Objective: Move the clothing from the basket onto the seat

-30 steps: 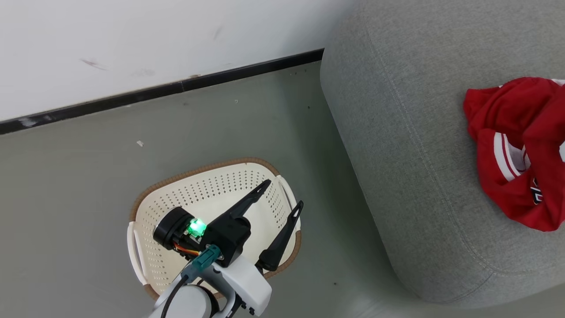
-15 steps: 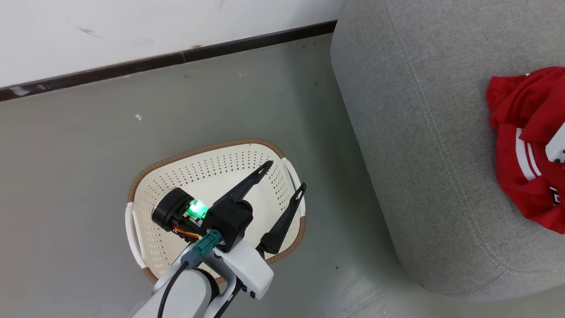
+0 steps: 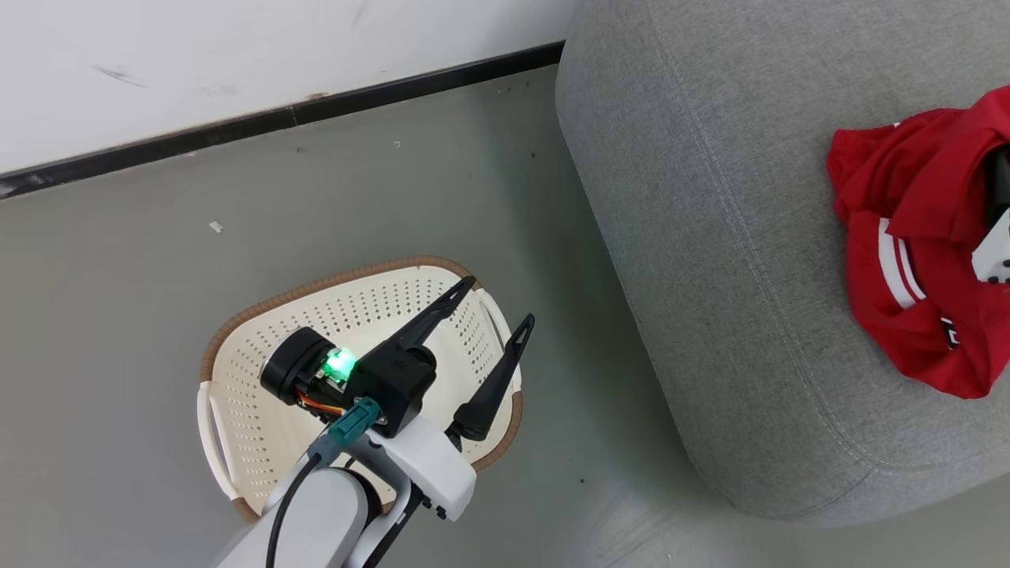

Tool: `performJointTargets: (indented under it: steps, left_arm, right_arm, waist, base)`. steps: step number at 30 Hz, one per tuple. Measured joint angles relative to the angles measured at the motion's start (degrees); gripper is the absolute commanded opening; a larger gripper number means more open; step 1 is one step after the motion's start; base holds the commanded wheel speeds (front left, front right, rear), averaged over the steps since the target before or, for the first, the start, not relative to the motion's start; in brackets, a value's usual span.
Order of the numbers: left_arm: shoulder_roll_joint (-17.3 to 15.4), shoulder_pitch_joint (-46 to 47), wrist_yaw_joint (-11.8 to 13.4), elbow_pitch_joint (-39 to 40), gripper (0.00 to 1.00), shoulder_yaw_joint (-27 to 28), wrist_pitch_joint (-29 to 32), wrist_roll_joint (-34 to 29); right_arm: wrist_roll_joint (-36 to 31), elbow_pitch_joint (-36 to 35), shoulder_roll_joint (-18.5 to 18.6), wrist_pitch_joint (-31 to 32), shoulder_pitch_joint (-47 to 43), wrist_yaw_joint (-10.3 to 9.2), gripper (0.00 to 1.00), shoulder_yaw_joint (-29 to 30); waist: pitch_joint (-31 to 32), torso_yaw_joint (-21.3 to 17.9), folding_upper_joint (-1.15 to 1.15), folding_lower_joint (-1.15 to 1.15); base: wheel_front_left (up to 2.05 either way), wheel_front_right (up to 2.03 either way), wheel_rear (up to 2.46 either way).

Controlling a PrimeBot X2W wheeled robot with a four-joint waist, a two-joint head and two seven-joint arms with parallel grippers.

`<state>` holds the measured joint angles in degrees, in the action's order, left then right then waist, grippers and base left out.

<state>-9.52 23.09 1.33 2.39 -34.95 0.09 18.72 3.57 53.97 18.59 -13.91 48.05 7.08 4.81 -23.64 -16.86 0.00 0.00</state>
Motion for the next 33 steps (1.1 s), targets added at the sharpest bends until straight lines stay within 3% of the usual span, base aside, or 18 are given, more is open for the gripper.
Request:
performJointTargets:
  steps: [11, 20, 33]
  left_arm:
    - [0.11, -0.35, 0.57, -2.26, 1.00, 3.13, -2.50, 2.45]
    - [-0.14, -3.37, 3.15, -4.68, 1.00, 7.03, -4.77, 3.54]
    - [-1.14, -9.36, 8.28, -6.38, 1.00, 14.18, -10.46, 5.34]
  right_arm:
    - [2.70, -3.75, -0.27, -0.27, -5.32, 0.00, 1.00, -1.97]
    - [4.15, -13.92, -0.64, -0.29, -8.92, 0.00, 1.00, -2.67]
    - [4.70, -27.77, -4.30, -0.30, -16.48, 0.00, 1.00, -5.57]
  waist:
    - [3.09, -1.84, 0.00, 0.00]
    - [6.39, -2.30, 0.00, 0.00]
    - [11.04, -0.01, 0.00, 0.00]
  base:
    - [0.00, 0.00, 0.00]
    - [0.00, 0.00, 0.00]
    - [0.00, 0.00, 0.00]
